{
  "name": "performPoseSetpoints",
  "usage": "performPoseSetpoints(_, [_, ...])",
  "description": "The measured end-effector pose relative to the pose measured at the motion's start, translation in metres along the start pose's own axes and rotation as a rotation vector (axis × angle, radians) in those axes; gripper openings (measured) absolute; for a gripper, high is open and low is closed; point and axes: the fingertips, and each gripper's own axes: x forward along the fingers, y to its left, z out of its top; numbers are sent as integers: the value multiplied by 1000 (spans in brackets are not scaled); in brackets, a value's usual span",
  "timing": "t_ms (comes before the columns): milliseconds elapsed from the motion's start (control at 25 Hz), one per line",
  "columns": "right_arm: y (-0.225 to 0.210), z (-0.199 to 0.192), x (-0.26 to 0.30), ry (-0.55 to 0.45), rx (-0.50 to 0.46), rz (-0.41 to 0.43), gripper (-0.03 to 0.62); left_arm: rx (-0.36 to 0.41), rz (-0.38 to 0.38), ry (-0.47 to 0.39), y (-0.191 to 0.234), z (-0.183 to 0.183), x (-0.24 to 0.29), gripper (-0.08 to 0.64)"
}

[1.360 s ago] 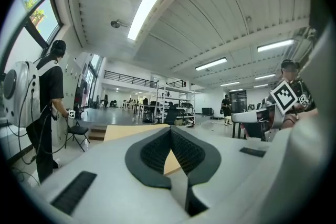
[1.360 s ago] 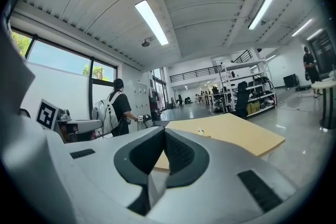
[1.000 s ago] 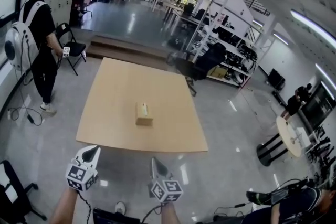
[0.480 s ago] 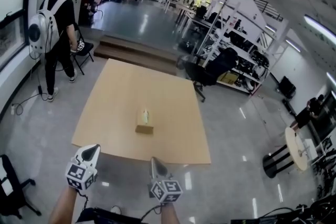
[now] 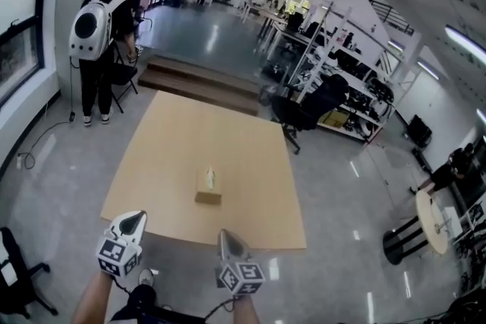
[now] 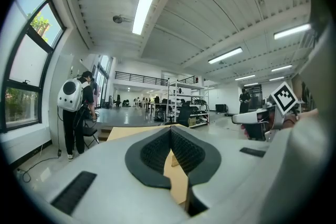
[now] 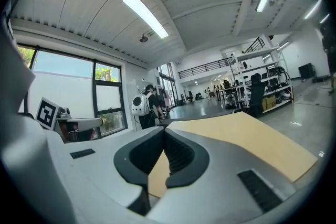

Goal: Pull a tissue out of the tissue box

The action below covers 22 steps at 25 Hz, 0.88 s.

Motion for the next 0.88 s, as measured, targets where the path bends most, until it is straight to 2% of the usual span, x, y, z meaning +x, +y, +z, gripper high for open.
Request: performPoseSetpoints(880, [-49,25,122,12,11,-49,11,-19,-53,21,67,11,131,6])
